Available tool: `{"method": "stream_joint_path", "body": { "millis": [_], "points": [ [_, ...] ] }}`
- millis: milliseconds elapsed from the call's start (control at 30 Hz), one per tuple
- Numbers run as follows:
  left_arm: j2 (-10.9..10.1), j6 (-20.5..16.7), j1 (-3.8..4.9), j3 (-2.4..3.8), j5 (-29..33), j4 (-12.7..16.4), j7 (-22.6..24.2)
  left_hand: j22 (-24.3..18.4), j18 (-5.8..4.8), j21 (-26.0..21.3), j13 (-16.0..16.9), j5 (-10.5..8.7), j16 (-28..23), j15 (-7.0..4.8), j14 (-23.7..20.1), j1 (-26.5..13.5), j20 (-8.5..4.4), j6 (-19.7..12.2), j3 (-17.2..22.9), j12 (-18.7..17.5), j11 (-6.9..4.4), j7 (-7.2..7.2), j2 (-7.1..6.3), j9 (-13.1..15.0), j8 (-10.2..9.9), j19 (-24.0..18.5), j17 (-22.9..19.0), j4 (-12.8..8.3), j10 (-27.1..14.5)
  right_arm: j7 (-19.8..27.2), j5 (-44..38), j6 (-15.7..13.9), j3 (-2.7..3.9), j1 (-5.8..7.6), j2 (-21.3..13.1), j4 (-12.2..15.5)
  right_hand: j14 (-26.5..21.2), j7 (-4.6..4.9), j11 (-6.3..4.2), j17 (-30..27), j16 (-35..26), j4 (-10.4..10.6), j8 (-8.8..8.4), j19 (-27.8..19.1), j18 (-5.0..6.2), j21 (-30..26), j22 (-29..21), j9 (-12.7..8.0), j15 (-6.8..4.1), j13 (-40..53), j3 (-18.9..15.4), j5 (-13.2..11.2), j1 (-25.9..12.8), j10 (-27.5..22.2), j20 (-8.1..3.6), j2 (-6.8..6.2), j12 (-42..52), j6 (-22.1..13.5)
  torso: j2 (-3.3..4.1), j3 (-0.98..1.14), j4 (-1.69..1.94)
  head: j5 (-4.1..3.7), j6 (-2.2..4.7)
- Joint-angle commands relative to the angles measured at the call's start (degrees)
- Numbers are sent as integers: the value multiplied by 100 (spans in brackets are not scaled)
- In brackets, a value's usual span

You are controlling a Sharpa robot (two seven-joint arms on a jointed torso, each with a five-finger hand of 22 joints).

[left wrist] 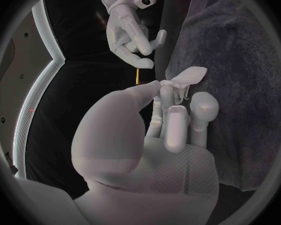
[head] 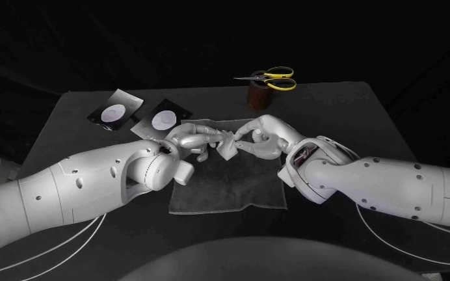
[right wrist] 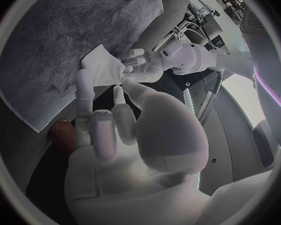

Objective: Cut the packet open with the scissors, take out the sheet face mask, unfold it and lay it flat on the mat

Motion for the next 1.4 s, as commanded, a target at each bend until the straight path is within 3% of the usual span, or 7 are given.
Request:
{"method": "stream_joint_path", "body": {
  "millis": [33, 200, 333, 567, 933, 1167, 1400],
  "points": [
    [13, 103, 1, 5, 29, 29, -174, 2, -97, 22, 7, 20, 28, -2, 50, -68, -14, -34, -11, 33, 13, -37, 14, 655, 6, 30, 16, 57, 30, -175, 345, 111, -10, -25, 66, -88, 325, 22, 52, 483, -2, -29, -67, 24, 54, 39, 15, -40, 12, 593, -24, 25, -43, 158, 25, -44, -29, -83, 1, 5, -1, -6, 1],
    [19, 229, 1, 5, 28, 45, -178, 5, -99, 21, 15, 20, 31, -8, 62, -196, -24, -85, -31, 51, 7, -51, 43, 653, -28, 38, 24, 160, 10, -271, 438, 146, -21, -78, 180, -242, 304, 68, 93, 439, -18, -30, -139, -1, 48, 30, 26, -108, 46, 559, -62, 23, -108, 122, 52, -105, -78, -179, 7, 17, 4, -6, 1],
    [25, 342, 1, 5, 33, 50, -134, 3, -102, 14, 49, 16, 32, 4, 65, -496, -24, -174, -165, 117, 20, -41, 34, 602, -153, 41, 26, 406, 1, -290, 461, 172, -24, -100, 244, -328, 275, 97, 120, 374, -43, -21, -188, -28, 46, 17, 31, -156, 71, 525, -110, 37, -162, 86, 76, -150, -126, -252, 2, 14, -10, -4, 1],
    [66, 496, 1, 5, 62, 47, -67, -4, -104, -1, 160, 19, 45, 63, 72, -1634, 19, -213, -795, 311, 90, 59, 99, 379, -567, 53, 49, 1548, -64, -179, 492, 222, -26, -123, 339, -403, 246, 121, 145, 321, -62, -15, -226, -62, 46, -2, 33, -198, 96, 494, -172, 51, -201, 47, 103, -191, -167, -316, 3, 18, -6, -27, 1],
    [123, 545, 1, 6, 68, 22, -64, 11, -107, 7, 246, 20, 64, 102, 80, -2689, 55, -268, -1703, 445, 137, 117, 361, 197, -959, 70, 82, 1574, -183, -9, 512, 145, -26, -136, 351, -370, 234, 130, 161, 327, -51, 19, -235, -95, 49, -22, 36, -228, 114, 495, -261, 49, -268, 28, 126, -222, -150, -335, 2, 9, -4, -30, 1],
    [155, 584, 1, 6, 45, 8, -87, 29, -111, 19, 255, 20, 74, 120, 93, -2796, 68, -334, -1861, 458, 159, 144, 432, 152, -1071, 81, 109, 1573, -211, -88, 442, 161, -26, -138, 313, -344, 215, 124, 162, 310, -42, 102, -234, -117, 57, -39, 43, -262, 120, 487, -464, 70, -388, 7, 145, -294, -130, -354, 0, 6, -1, -40, 1],
    [207, 714, 1, 7, -4, -3, -126, 49, -114, 32, 263, 19, 86, 145, 106, -2867, 88, -458, -2019, 471, 188, 186, 481, 75, -1229, 91, 138, 1572, -238, -505, 190, 301, -25, -139, 279, -366, 169, 106, 157, 255, -40, 384, -177, -164, 61, -85, 45, -289, 122, 423, -933, 289, -661, -59, 163, -410, -169, -337, 0, 2, -8, -54, 1]
  ]
}}
